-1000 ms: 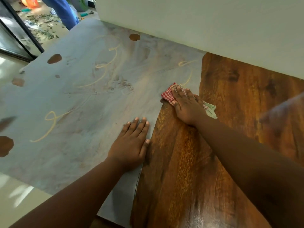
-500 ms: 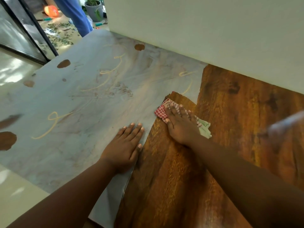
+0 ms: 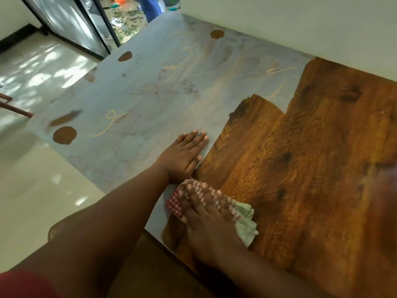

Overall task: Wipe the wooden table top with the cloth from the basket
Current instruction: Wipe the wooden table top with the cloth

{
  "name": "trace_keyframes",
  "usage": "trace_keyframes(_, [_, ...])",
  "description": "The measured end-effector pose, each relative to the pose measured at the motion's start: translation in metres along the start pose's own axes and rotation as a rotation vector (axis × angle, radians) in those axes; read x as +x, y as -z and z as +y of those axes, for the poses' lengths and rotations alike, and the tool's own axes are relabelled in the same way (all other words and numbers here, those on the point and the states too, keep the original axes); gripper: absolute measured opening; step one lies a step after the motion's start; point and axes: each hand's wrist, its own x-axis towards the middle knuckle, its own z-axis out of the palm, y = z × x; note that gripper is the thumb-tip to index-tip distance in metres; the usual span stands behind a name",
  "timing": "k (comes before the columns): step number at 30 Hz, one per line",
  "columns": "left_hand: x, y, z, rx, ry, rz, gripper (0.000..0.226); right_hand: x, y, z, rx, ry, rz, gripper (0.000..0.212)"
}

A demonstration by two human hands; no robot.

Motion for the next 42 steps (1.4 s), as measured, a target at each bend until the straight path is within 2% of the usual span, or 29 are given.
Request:
trace_keyframes(5, [0.000,-0.002,0.000,0.002,-0.003,-0.002,0.057,-0.006,-0.001,-0.028,0.132,0.127,-0.124,0.057])
trace_keyframes(7, [0.001,-0.002,-0.001,0.003,0.001,-0.003,0.057,-0.013,-0.004,-0.038,0.054,0.184,-0.126,0.062])
trace_keyframes(10, [0.001,-0.002,-0.002,-0.005,-0.001,-0.003,0.057,-0.019,0.003,-0.054,-0.038,0.146,-0.144,0.061])
trace_keyframes(12, [0.001,-0.002,-0.002,-0.009,-0.005,-0.002,0.057,-0.019,0.000,-0.055,0.058,0.228,-0.099,0.060])
trace_keyframes(17, [0.000,0.001,0.001,0.002,0.004,-0.020,0.058,-0.017,-0.003,-0.048,0.210,0.290,-0.166,0.056])
trace_keyframes(22, [-0.001,0.004,0.002,-0.002,0.011,-0.034,0.059,-0.031,-0.002,-0.019,0.020,0.426,-0.224,0.054])
trace_keyframes(25, [-0.001,0.002,0.001,0.009,0.008,-0.032,0.059,-0.046,-0.001,-0.006,-0.025,0.424,-0.278,0.054])
trace_keyframes(31, [-0.002,0.002,0.003,-0.003,0.019,-0.020,0.056,-0.049,0.010,-0.007,-0.156,0.429,-0.232,0.049])
trace_keyframes(34, [-0.001,0.005,0.002,-0.013,0.032,-0.051,0.055,-0.046,0.011,-0.009,-0.170,0.414,-0.265,0.049])
trace_keyframes(36, [0.005,0.015,-0.001,-0.017,0.015,-0.077,0.056,-0.040,0.009,-0.008,-0.075,0.425,-0.329,0.053])
trace_keyframes(37, [0.009,0.022,-0.003,-0.016,0.005,-0.069,0.056,-0.036,0.006,-0.006,-0.025,0.427,-0.329,0.055])
trace_keyframes(42, [0.036,0.042,-0.009,0.012,0.008,0.127,0.042,0.000,0.010,0.016,0.030,0.323,-0.062,0.054])
